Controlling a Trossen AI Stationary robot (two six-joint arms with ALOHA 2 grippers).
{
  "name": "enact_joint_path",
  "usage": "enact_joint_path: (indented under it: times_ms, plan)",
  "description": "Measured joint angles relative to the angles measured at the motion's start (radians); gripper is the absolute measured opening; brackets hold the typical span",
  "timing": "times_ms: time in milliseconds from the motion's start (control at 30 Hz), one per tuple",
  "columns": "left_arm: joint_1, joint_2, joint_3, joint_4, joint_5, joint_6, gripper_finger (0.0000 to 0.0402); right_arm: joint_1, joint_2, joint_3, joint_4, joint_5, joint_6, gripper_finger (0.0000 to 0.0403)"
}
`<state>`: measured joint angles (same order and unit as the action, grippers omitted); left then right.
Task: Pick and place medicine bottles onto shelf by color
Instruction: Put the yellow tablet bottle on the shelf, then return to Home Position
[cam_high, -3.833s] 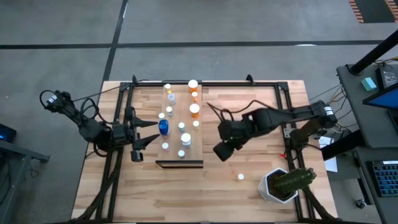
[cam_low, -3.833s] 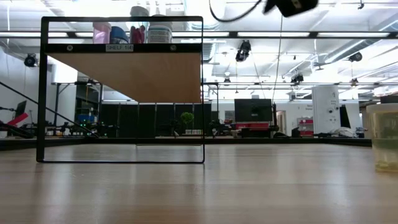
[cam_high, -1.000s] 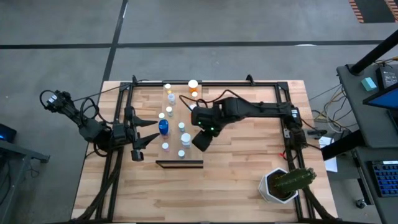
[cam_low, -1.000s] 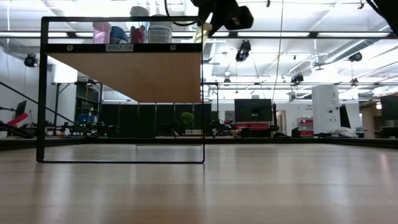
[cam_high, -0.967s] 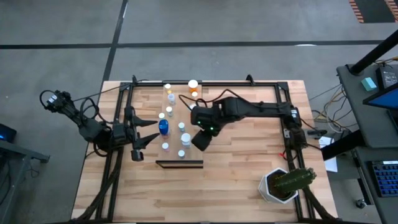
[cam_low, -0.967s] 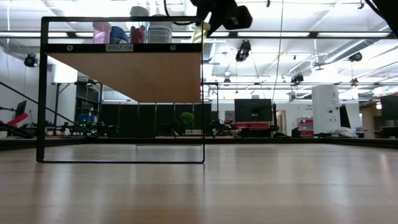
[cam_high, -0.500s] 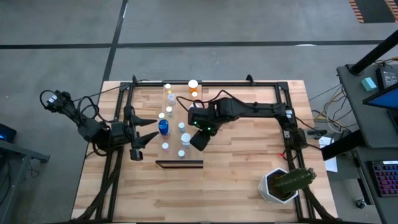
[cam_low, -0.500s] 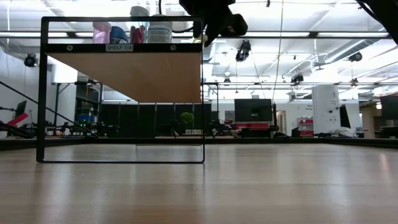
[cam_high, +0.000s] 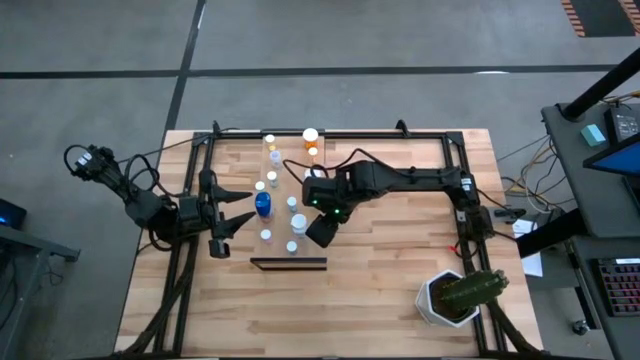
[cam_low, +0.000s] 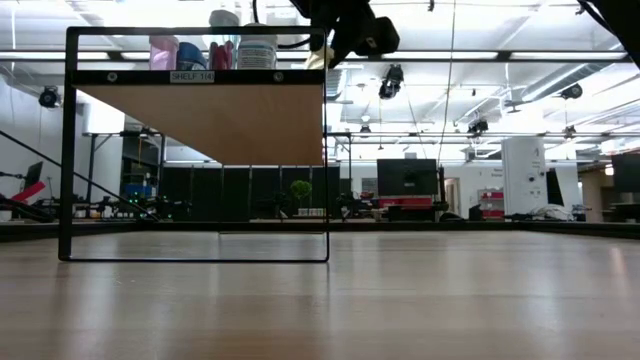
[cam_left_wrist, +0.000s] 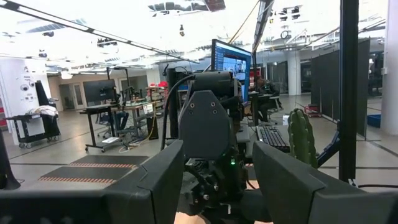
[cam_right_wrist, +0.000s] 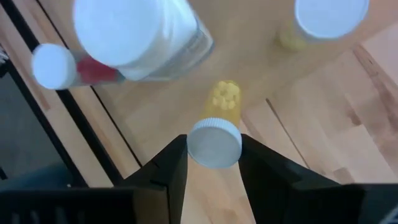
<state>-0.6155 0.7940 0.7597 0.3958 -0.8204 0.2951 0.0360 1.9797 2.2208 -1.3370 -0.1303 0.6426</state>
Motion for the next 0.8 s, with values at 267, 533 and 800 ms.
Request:
enact_joint_path:
  times_ms: [267,533,800]
  plan:
    - [0.000,0.000,0.000,0.000,0.000,0.000,0.0176,0.001,0.008,0.000,0.073,0.002,0.000,0.0157]
    - [0.000,0.002,0.000,-0.001,0.000,0.000,0.0176,0.000,0.008,-0.001,0.082,0.002,-0.005,0.0171]
    - [0.000,0.002,0.000,0.001,0.000,0.000,0.0176,-0.003,-0.066,0.014,0.087,0.008,-0.047,0.0171]
